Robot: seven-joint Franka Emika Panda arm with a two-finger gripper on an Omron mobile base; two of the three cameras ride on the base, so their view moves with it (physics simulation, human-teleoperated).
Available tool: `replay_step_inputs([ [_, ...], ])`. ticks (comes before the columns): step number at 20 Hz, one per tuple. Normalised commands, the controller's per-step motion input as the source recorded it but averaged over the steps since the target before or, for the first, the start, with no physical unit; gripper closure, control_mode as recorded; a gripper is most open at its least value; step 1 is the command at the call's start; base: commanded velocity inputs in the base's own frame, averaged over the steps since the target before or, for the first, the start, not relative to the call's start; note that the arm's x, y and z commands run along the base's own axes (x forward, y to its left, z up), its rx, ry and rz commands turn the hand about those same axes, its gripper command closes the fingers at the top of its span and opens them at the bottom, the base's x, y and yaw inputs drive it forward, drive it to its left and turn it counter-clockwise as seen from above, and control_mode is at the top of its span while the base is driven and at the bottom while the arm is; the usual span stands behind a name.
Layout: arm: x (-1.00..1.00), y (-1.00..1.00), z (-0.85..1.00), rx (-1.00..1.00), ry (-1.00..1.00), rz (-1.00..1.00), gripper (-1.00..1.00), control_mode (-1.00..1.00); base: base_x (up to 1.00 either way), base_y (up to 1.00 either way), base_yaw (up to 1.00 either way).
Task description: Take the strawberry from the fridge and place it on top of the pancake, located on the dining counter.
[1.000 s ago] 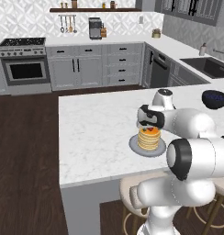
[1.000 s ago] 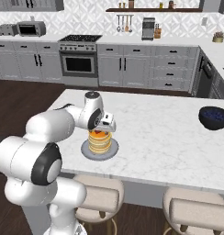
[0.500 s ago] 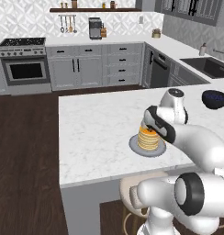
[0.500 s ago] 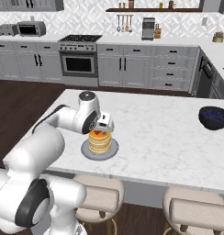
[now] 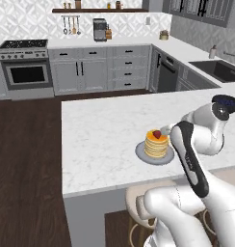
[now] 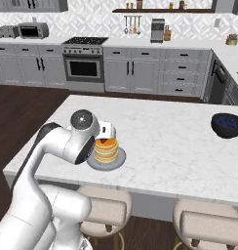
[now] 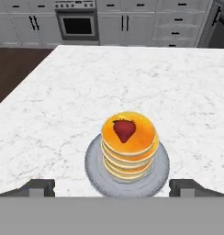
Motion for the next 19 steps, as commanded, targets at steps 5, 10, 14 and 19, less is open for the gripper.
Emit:
replay_step_inputs([
  [5,-0.75,0.11,0.9,0.02,-0.25,0.09,-1.0,-1.0,0.0,0.0,0.0],
  [10,-0.72,0.24,1.0,0.03,-0.14,0.07,-1.0,-1.0,0.0,0.0,0.0],
  [14,-0.73,0.32,0.95,0.05,-0.09,0.07,-1.0,-1.0,0.0,0.0,0.0],
  [19,-0.7,0.56,0.7,0.06,-0.05,0.09,-1.0,-1.0,0.0,0.0,0.0],
])
